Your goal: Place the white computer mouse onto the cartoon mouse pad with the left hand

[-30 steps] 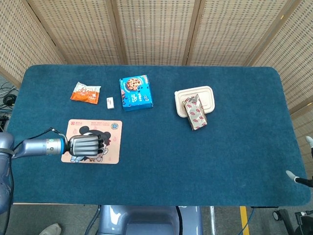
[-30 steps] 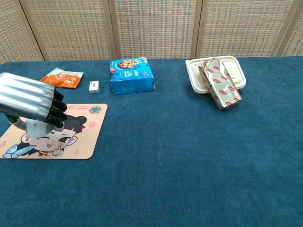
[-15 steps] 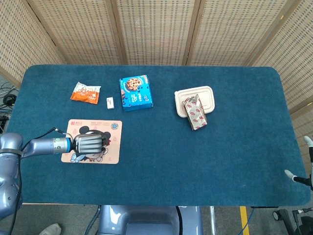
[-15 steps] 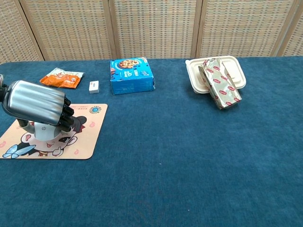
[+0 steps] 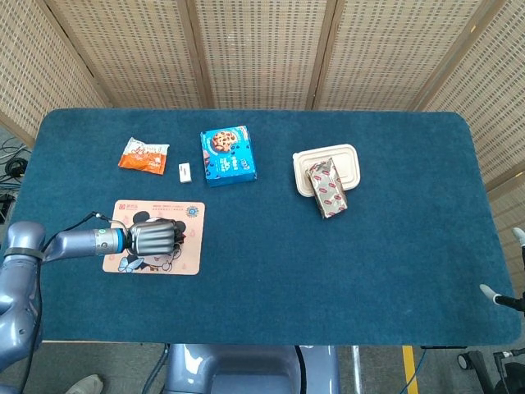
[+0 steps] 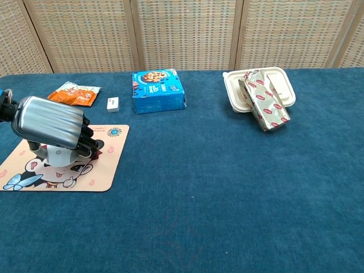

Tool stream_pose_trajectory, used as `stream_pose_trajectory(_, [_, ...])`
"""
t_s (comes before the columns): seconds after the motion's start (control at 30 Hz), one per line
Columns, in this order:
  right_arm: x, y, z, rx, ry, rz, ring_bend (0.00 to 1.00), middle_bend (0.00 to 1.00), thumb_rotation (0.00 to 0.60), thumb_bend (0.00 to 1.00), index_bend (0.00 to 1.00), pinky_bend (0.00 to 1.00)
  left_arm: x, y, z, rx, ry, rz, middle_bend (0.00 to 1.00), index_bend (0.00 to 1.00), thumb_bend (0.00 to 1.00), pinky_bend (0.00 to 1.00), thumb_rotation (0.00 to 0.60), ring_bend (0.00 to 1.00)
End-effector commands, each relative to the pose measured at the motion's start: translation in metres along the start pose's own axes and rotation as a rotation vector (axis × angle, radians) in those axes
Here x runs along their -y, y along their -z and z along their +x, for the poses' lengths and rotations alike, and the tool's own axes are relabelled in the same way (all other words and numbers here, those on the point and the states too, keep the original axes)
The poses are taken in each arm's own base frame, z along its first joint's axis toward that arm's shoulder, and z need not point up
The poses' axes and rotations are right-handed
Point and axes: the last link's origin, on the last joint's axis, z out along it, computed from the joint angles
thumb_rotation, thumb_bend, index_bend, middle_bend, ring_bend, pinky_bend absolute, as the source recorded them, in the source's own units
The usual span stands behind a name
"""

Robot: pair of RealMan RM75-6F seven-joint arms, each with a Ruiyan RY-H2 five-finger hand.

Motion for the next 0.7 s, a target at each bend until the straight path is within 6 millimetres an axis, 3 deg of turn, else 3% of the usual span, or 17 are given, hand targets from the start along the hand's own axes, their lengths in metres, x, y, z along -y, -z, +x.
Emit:
stream_pose_trajectory(0.03, [0.000,0.000,0.000,-0.001,-0.001,0.001,0.00,0.00,0.600,0.00,0.00,0.00,-0.001,0.000,0.000,-0.002,-0.003,-0.009,0.16,0.26,0.00,0.50,0.600,0.30])
stream_pose_trajectory(0.37, [0.003,0.003,0.001,0.000,-0.007,0.013,0.00,0.00,0.600,0.00,0.00,0.00,0.000,0.015,0.001,-0.023,0.003,-0.003,0.05,0.16,0.00,0.49,0.600,0.21])
stream_pose_trajectory(0.57, [0.006,0.006,-0.001,0.008,-0.008,0.028,0.00,0.00,0.600,0.00,0.00,0.00,0.018,0.054,0.010,-0.089,-0.004,0.052,0.00,0.08,0.00,0.44,0.600,0.16])
stream_pose_trajectory(0.7, [0.010,0.008,-0.001,0.014,-0.010,0.047,0.00,0.00,0.600,0.00,0.00,0.00,0.031,0.092,0.025,-0.225,0.033,0.187,0.00,0.06,0.00,0.43,0.600,0.15])
